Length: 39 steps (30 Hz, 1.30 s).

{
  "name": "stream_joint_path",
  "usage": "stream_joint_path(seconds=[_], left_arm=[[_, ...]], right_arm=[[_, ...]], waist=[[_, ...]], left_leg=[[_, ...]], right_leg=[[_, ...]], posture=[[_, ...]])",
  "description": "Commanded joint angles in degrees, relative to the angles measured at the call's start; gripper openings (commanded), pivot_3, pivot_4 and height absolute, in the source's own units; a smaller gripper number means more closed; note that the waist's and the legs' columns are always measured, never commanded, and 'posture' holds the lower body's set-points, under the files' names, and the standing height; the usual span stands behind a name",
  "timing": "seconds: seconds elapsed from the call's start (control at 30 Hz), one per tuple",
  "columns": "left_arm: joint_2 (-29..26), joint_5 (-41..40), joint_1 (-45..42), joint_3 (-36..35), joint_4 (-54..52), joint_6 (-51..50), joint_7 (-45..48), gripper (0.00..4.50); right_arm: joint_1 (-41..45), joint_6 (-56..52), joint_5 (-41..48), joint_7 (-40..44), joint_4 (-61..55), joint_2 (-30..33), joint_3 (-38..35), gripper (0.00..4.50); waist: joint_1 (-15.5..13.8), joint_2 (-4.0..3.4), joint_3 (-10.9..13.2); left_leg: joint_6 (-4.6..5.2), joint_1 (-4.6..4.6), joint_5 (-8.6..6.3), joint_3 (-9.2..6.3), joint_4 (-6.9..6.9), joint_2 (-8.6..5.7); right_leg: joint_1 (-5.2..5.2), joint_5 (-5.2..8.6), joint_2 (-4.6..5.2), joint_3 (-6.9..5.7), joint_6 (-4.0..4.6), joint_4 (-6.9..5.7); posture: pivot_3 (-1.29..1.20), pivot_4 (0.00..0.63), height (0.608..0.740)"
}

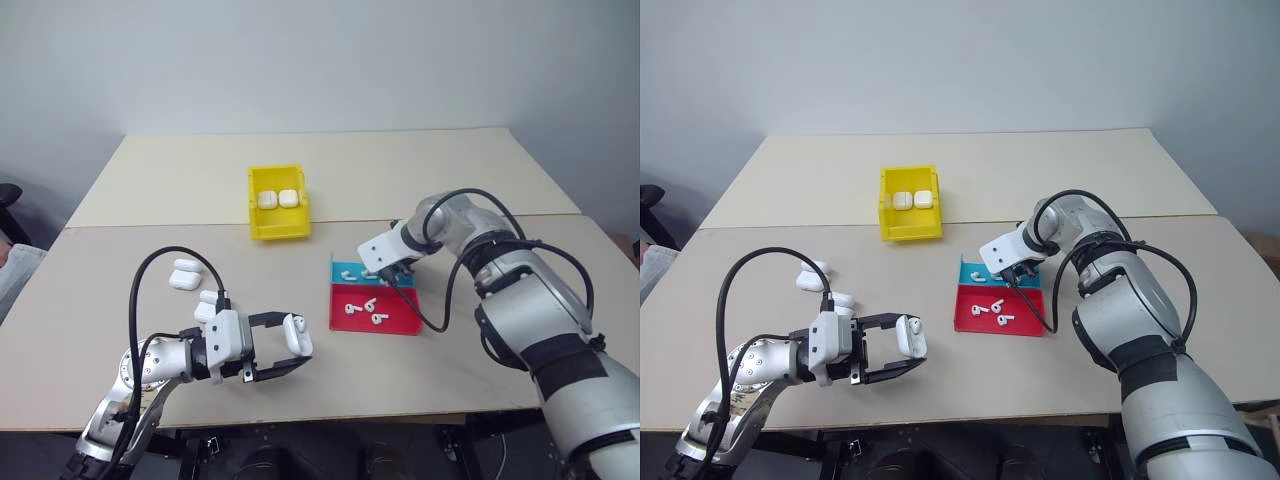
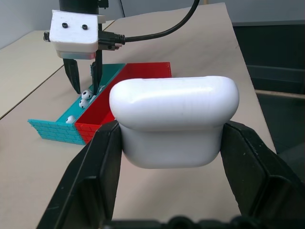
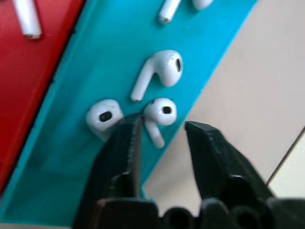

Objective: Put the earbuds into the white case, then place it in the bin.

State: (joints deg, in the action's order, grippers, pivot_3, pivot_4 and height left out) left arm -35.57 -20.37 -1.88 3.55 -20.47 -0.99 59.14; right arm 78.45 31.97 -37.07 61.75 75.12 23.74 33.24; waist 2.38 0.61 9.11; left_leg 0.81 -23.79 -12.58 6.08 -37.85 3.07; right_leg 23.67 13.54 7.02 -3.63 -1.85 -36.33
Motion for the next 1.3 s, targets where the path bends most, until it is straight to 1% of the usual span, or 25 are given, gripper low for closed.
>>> stream_joint_path(seconds=[0.03,0.3,0.47,0.57,1.1,1.2,1.3], left_arm=[[0.1,-0.3,-0.4,-0.4,-1.9,1.6,-0.3,2.79],[0.0,-0.2,-0.4,-0.5,-1.6,2.0,-0.1,2.79],[0.0,-0.1,-0.6,-0.4,-1.1,2.5,0.0,2.79],[0.0,0.0,-0.8,-0.3,-1.0,2.7,0.0,2.79],[-0.2,0.2,0.8,-0.5,-2.5,2.8,-1.0,2.79],[-0.3,0.2,1.0,-0.5,-2.7,2.6,-1.4,2.79],[-0.4,0.2,1.1,-0.5,-2.9,2.5,-1.6,2.79]], right_arm=[[0.6,-0.5,-0.4,-0.3,0.5,0.1,0.2,3.26],[0.7,-0.2,0.2,0.5,0.5,0.1,-0.3,3.26],[1.1,1.9,0.5,0.4,0.2,0.1,-0.4,3.26],[1.5,3.5,-0.3,-0.6,0.1,0.0,0.3,3.26],[3.4,4.6,-3.4,-0.7,1.4,-1.4,2.7,3.26],[3.3,4.9,-3.4,-1.0,1.4,-1.4,2.5,2.70],[3.1,5.3,-3.4,-0.7,1.5,-1.3,2.4,2.70]], waist=[[0.0,0.00,0.0],[0.0,0.00,0.0],[0.0,0.00,0.0],[0.0,0.00,0.0],[0.0,0.00,0.0],[0.0,0.00,0.0],[0.0,0.00,0.0]], left_leg=[[0.00,0.00,0.00,0.00,0.00,0.00],[0.00,0.02,0.00,0.00,0.00,0.00],[0.01,0.02,0.00,0.00,0.00,0.00],[0.01,0.02,0.00,0.00,0.00,0.00],[0.00,0.01,0.00,0.00,0.01,0.00],[0.00,0.01,0.00,0.00,0.01,0.00],[0.00,0.01,0.00,0.00,0.01,0.00]], right_leg=[[-0.01,0.00,0.00,0.00,0.00,0.00],[-0.02,0.00,0.00,0.00,0.00,0.00],[-0.03,0.00,0.00,0.00,0.00,0.00],[-0.02,0.00,0.00,0.00,0.00,0.00],[0.00,0.00,0.00,0.00,0.01,0.00],[0.00,0.00,0.00,0.00,0.01,0.01],[0.00,0.00,0.00,0.00,0.01,0.01]], posture=[[0.00,0.150,0.740],[0.00,0.150,0.740],[0.00,0.150,0.740],[0.00,0.150,0.740],[0.00,0.150,0.740],[0.00,0.150,0.740],[0.00,0.150,0.740]])
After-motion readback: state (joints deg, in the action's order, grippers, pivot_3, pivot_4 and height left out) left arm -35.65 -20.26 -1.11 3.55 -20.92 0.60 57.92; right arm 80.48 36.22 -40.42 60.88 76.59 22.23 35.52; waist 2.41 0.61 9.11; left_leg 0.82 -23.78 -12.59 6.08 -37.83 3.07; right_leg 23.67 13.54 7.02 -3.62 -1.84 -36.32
